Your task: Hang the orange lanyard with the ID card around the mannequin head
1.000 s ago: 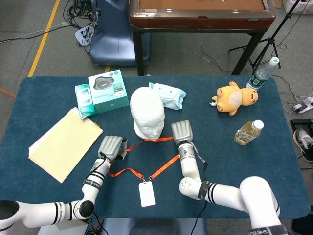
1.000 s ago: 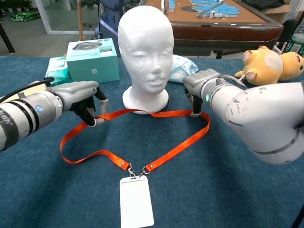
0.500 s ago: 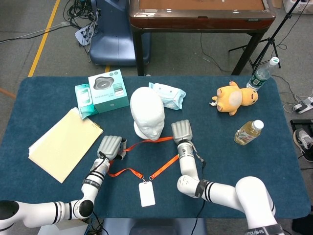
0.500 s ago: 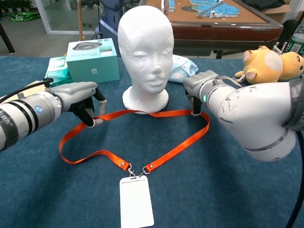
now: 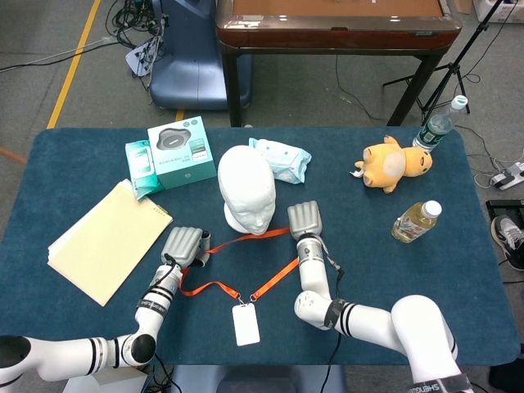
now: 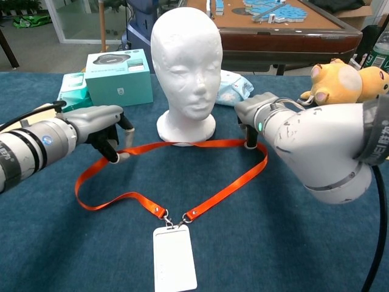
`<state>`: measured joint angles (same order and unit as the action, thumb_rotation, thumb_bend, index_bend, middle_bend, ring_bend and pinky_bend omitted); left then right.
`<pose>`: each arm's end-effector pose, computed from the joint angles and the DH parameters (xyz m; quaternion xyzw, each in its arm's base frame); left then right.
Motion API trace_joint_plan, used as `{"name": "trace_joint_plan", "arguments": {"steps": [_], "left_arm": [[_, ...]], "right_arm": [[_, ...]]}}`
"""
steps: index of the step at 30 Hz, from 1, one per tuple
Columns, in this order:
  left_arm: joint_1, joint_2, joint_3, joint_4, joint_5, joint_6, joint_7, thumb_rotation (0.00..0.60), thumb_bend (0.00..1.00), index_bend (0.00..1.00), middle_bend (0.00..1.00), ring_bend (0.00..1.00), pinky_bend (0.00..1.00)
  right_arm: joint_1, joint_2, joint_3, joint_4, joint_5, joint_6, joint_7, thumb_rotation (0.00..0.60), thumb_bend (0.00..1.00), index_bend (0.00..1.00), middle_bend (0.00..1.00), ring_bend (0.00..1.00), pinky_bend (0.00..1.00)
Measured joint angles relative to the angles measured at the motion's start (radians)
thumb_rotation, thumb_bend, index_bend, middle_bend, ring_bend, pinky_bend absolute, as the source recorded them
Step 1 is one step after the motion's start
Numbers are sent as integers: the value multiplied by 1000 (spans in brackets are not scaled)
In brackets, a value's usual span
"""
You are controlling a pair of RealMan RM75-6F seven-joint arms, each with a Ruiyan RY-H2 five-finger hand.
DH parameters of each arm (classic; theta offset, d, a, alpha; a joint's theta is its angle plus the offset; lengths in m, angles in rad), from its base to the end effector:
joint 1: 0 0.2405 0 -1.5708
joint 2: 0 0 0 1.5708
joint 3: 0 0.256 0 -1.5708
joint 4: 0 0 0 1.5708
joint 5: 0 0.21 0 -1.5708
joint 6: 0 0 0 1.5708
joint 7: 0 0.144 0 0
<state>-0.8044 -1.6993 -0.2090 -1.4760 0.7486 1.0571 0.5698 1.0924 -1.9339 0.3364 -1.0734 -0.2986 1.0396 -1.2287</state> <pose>-0.1347 0.3413 -0.0526 -0.6977 -0.4516 -0.3218 0.4536 -0.0986 -0.4027 -0.0936 0.7412 -0.3254 0.1216 0.5743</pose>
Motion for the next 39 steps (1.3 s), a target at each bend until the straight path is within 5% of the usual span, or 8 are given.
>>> {"name": "trace_joint_plan", "arguments": {"steps": [15, 39], "left_arm": [[0, -4, 0, 8, -1, -5, -1, 600, 362, 617, 1000, 1000, 998], [8, 8, -1, 3, 7, -5, -14, 600, 362, 617, 1000, 1000, 998]], "right_arm": [[8, 5, 8, 5, -2, -1, 2, 600, 339, 531, 935, 807, 809], [20, -20, 12, 29, 12, -4, -18, 600, 453, 531, 934, 807, 809]]}}
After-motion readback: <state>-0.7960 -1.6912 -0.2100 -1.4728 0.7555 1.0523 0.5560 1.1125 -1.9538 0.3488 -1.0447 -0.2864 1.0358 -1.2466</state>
